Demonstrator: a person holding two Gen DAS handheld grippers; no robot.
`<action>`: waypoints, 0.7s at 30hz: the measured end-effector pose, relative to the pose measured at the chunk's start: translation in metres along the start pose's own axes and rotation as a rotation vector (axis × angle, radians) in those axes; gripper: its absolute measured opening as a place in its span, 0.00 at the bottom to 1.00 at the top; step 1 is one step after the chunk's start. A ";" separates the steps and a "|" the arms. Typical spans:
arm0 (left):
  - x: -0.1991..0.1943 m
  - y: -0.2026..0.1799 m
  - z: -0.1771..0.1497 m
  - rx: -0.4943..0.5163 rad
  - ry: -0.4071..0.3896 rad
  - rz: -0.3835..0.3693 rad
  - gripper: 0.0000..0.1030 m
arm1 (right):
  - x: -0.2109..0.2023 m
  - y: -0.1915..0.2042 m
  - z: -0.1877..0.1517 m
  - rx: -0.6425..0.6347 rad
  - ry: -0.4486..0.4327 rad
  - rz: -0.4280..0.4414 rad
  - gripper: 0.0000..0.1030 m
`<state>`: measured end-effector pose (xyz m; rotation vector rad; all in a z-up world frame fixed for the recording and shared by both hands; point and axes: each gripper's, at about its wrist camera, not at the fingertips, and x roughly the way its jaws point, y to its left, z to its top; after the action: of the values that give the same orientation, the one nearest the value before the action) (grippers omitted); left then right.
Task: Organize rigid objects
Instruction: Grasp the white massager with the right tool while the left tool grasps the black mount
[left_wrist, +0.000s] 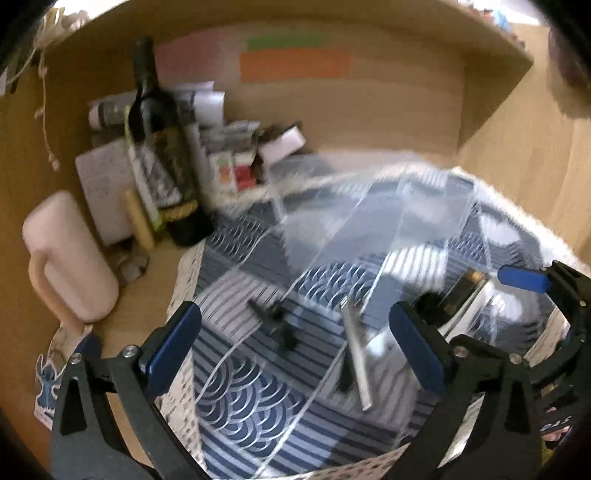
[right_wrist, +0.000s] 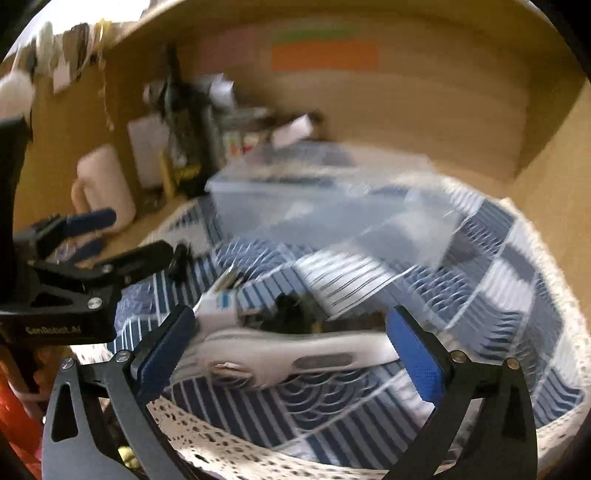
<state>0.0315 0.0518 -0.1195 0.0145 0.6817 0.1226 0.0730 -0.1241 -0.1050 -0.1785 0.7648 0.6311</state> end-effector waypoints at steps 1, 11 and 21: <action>0.001 0.003 -0.003 -0.001 0.011 0.005 1.00 | 0.008 0.005 -0.002 -0.009 0.017 0.000 1.00; 0.029 0.025 -0.009 -0.049 0.083 0.018 0.97 | 0.020 -0.008 -0.014 -0.038 0.063 -0.122 0.99; 0.067 0.018 -0.007 -0.036 0.181 -0.010 0.67 | -0.001 -0.064 -0.033 0.138 0.111 -0.141 0.95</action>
<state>0.0770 0.0776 -0.1657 -0.0347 0.8602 0.1270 0.0901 -0.1881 -0.1325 -0.1402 0.8915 0.4363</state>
